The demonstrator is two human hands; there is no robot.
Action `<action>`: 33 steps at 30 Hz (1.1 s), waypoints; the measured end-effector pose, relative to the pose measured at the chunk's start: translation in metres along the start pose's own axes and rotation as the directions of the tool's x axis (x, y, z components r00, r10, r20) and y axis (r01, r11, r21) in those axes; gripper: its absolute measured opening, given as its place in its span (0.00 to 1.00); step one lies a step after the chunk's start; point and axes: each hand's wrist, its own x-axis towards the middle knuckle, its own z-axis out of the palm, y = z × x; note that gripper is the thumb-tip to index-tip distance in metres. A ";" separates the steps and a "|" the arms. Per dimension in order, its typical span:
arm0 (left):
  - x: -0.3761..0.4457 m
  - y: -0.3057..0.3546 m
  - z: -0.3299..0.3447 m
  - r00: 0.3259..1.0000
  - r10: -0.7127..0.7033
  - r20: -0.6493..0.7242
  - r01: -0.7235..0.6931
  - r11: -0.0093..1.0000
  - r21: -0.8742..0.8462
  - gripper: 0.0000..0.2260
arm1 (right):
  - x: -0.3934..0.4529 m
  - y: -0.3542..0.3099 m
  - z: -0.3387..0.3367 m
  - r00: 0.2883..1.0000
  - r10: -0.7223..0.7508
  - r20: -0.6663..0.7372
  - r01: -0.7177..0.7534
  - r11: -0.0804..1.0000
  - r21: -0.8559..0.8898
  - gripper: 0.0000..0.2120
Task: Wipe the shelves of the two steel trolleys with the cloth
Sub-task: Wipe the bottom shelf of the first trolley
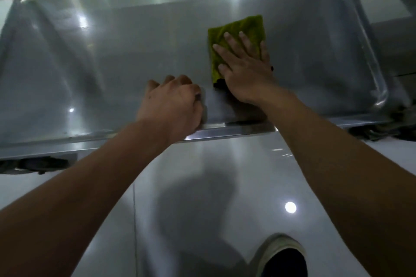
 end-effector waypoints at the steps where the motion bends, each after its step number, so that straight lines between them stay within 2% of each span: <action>1: 0.006 0.010 0.000 1.000 0.026 -0.002 -0.026 1.000 -0.014 0.11 | -0.003 0.017 -0.004 0.999 0.040 -0.008 -0.040 0.999 0.003 0.25; 5: 0.028 0.050 0.000 0.996 0.087 -0.006 -0.087 0.996 -0.021 0.12 | -0.013 0.089 -0.020 0.984 0.173 -0.052 -0.173 0.985 0.005 0.26; 10: 0.040 0.065 0.002 0.999 0.050 -0.007 -0.050 0.998 0.035 0.14 | -0.032 0.184 -0.041 0.939 0.327 -0.103 -0.332 0.943 -0.036 0.26; 14: 0.037 0.063 -0.001 0.995 0.095 0.003 -0.096 0.995 0.019 0.17 | -0.038 0.214 -0.052 0.921 0.375 -0.105 -0.380 0.925 -0.033 0.26; 18: 0.035 0.063 0.001 0.995 0.096 -0.039 -0.097 0.994 -0.049 0.10 | -0.037 0.207 -0.053 0.893 0.435 -0.114 -0.440 0.898 -0.025 0.26; 22: 0.036 0.058 0.000 0.982 0.156 0.108 -0.154 0.988 -0.021 0.24 | -0.040 0.189 -0.045 0.886 0.446 -0.124 -0.456 0.888 -0.065 0.26; 23: 0.036 0.056 0.000 0.979 0.153 0.135 -0.151 0.988 -0.023 0.25 | -0.038 0.183 -0.043 0.891 0.437 -0.122 -0.447 0.891 -0.073 0.26; 27: 0.034 0.040 0.001 0.977 0.168 0.131 -0.148 0.977 -0.150 0.18 | -0.018 0.147 -0.035 0.932 0.359 -0.054 -0.362 0.930 -0.069 0.26; 30: 0.021 0.014 -0.008 0.997 0.055 0.051 -0.044 0.980 -0.195 0.16 | 0.000 0.096 -0.023 0.967 0.252 -0.025 -0.253 0.967 -0.044 0.26; 33: 0.001 -0.014 -0.015 0.997 -0.020 0.076 0.031 0.989 -0.148 0.22 | 0.015 0.041 -0.011 0.989 0.144 0.011 -0.144 0.989 -0.040 0.26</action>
